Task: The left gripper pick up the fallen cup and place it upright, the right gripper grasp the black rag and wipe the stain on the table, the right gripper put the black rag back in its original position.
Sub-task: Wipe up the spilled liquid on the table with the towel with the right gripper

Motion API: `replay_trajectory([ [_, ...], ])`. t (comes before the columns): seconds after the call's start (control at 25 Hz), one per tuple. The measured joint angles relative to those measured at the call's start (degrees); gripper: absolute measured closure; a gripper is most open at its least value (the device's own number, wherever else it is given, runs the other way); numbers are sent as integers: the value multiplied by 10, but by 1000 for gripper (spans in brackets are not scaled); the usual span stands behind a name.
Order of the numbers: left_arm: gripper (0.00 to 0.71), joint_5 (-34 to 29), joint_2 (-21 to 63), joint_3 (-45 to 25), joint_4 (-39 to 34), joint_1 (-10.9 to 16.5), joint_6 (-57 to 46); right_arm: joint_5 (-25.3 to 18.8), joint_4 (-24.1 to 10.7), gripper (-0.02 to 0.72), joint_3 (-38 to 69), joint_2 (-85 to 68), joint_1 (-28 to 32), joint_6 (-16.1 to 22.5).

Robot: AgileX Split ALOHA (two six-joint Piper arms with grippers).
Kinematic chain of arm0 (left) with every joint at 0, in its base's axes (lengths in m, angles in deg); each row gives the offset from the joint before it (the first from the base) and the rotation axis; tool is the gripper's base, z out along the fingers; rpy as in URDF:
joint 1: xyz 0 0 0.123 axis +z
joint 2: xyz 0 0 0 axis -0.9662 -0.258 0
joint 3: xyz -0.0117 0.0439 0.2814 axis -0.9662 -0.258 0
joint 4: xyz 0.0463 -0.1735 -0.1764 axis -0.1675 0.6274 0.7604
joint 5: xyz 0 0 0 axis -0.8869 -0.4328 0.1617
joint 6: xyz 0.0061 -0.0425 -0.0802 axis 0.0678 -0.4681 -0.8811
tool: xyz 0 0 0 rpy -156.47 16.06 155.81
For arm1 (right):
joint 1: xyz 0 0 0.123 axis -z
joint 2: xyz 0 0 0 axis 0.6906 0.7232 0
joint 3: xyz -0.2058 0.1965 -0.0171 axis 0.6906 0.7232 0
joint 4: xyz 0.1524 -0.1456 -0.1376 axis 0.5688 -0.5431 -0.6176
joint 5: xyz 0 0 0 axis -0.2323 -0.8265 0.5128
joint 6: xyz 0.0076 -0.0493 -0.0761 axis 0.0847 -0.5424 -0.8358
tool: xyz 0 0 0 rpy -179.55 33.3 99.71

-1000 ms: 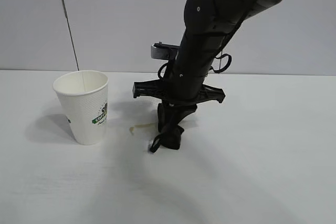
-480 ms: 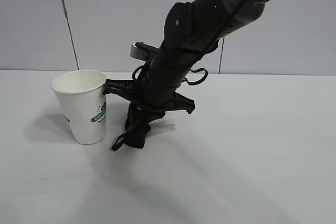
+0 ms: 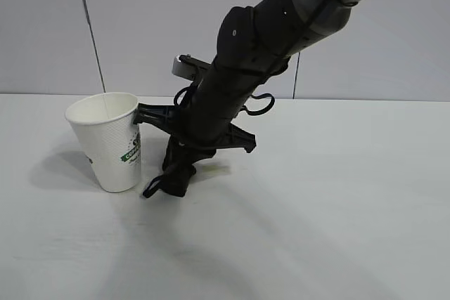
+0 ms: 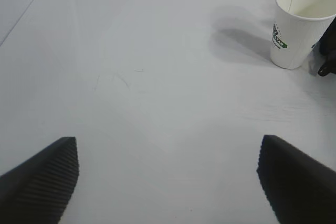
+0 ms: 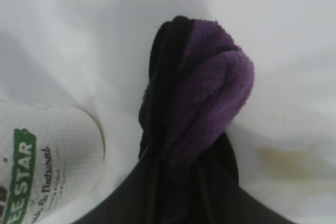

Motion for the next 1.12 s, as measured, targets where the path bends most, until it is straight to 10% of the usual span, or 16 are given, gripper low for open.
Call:
replay_trajectory([
  [0.6,47,0,0,0,0,0,0,-113,-141,622,-1,-24,61,-1],
  [1.12,47,0,0,0,0,0,0,-24,3,622,-1,-23,26,2],
])
